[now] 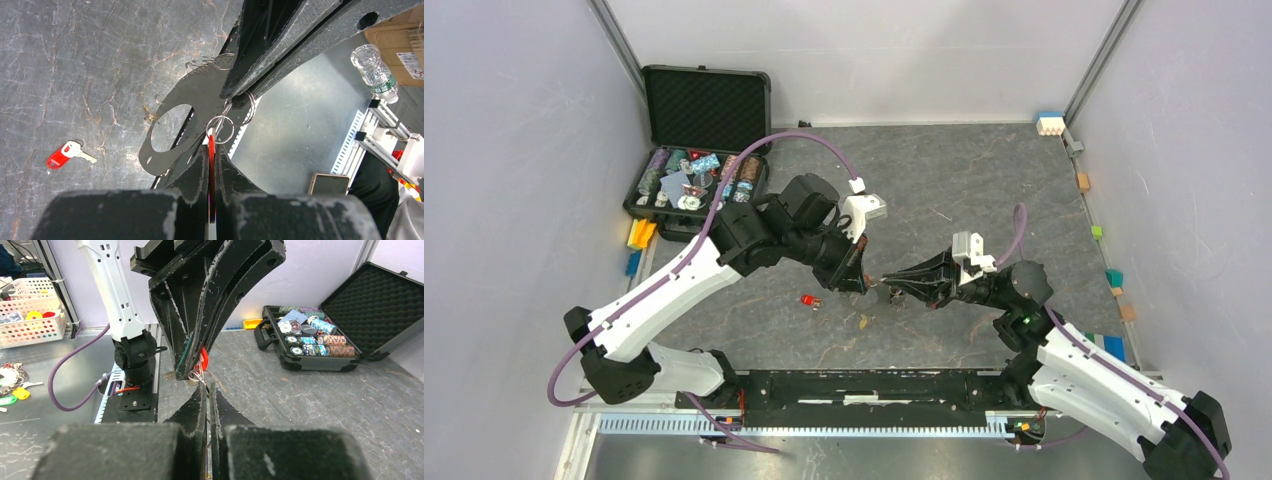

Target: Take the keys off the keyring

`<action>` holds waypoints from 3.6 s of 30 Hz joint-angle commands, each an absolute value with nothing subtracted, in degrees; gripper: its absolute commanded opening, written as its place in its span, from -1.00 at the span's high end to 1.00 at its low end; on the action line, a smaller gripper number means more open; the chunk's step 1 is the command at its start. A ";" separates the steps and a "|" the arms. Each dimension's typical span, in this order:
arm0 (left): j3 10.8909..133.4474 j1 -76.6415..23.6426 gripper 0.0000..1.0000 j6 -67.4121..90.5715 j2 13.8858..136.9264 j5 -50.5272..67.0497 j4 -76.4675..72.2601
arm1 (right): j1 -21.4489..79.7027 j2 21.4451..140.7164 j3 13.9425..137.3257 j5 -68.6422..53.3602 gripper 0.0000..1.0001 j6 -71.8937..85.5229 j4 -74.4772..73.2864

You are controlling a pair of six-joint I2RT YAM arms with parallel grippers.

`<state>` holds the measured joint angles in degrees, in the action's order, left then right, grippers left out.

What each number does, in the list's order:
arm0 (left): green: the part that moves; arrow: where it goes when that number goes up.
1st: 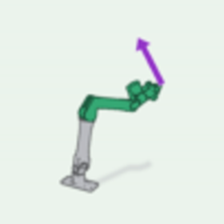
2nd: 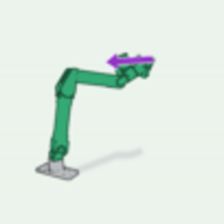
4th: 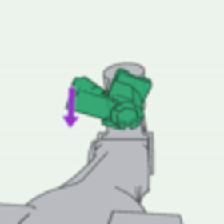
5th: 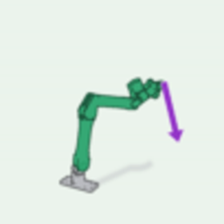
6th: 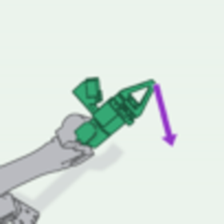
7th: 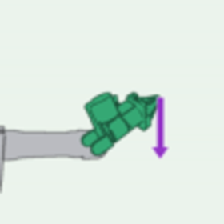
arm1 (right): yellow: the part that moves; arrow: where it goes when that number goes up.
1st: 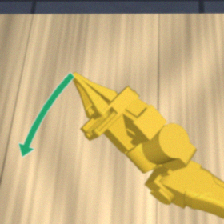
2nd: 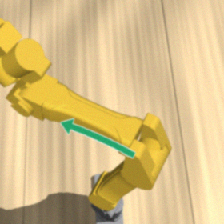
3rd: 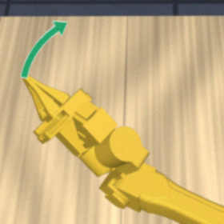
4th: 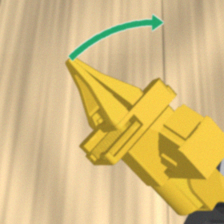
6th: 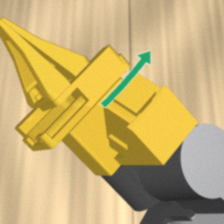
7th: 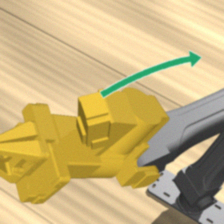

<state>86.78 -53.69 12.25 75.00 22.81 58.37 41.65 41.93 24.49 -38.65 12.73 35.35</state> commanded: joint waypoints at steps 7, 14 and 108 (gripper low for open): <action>88.11 -53.39 0.95 8.88 73.23 18.90 59.12 | 42.01 39.42 24.26 -41.67 1.00 11.16 38.07; 88.58 -53.35 0.95 8.70 73.42 17.43 59.16 | 42.01 38.72 24.01 -42.62 1.00 10.12 37.01; 93.32 -53.35 0.95 8.57 76.30 17.23 60.66 | 42.44 50.27 19.04 -39.38 0.35 22.45 56.29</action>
<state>90.43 -53.58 9.52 76.14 16.60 61.67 42.02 48.99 18.70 -40.36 20.16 51.31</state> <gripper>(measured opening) 0.054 0.322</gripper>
